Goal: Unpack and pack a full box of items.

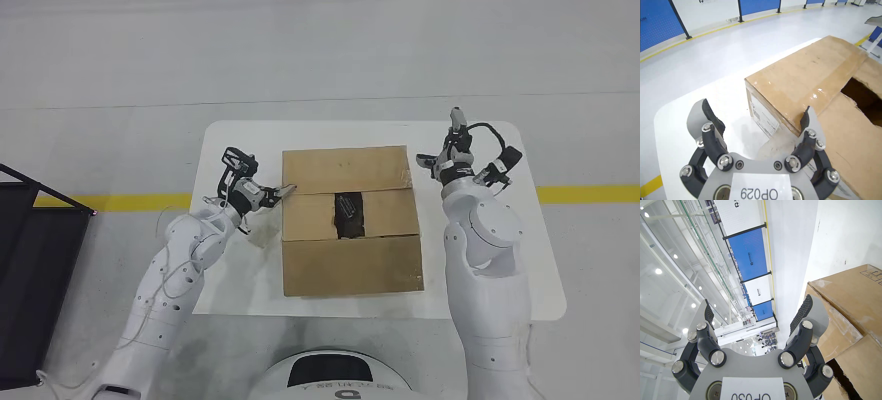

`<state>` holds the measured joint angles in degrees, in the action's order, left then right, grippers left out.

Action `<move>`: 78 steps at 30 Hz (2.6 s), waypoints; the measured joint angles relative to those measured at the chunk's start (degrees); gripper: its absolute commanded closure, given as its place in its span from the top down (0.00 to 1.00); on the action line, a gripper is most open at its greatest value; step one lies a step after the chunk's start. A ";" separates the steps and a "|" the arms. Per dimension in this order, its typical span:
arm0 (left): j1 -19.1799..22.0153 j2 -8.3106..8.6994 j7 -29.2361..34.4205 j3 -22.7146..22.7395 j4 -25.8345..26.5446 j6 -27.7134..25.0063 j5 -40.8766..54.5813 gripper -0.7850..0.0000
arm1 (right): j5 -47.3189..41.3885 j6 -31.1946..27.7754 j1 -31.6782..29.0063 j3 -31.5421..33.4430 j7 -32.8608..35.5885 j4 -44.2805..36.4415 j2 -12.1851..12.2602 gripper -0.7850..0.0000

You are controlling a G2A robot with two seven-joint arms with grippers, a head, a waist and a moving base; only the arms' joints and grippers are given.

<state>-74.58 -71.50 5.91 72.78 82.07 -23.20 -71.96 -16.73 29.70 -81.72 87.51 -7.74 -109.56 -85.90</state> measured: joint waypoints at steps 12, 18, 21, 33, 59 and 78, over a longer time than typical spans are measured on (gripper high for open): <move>0.59 0.04 -0.39 -0.58 1.27 -0.81 0.32 1.00 | 5.95 9.49 -10.85 12.24 34.86 -9.68 4.32 1.00; 0.58 0.04 -0.39 -0.58 1.26 -0.80 0.31 1.00 | 5.69 9.53 -10.69 11.88 32.32 -9.59 4.26 1.00; 0.58 0.04 -0.39 -0.58 1.26 -0.80 0.31 1.00 | 5.12 11.00 -11.95 11.52 33.80 -9.86 4.71 1.00; 0.58 0.04 -0.39 -0.58 1.26 -0.80 0.31 1.00 | 21.80 10.03 -20.34 23.45 69.31 -8.52 10.99 1.00; 0.58 0.04 -0.39 -0.58 1.26 -0.80 0.31 1.00 | -12.36 10.16 -15.60 13.61 72.09 2.69 19.79 1.00; -1.32 0.47 -3.28 2.05 4.96 2.19 -0.84 1.00 | -27.66 11.01 -6.10 6.36 40.27 1.65 19.70 1.00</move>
<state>-75.90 -71.04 2.63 74.82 87.03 -21.01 -72.81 -44.39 40.70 -87.82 93.87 32.54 -107.91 -66.20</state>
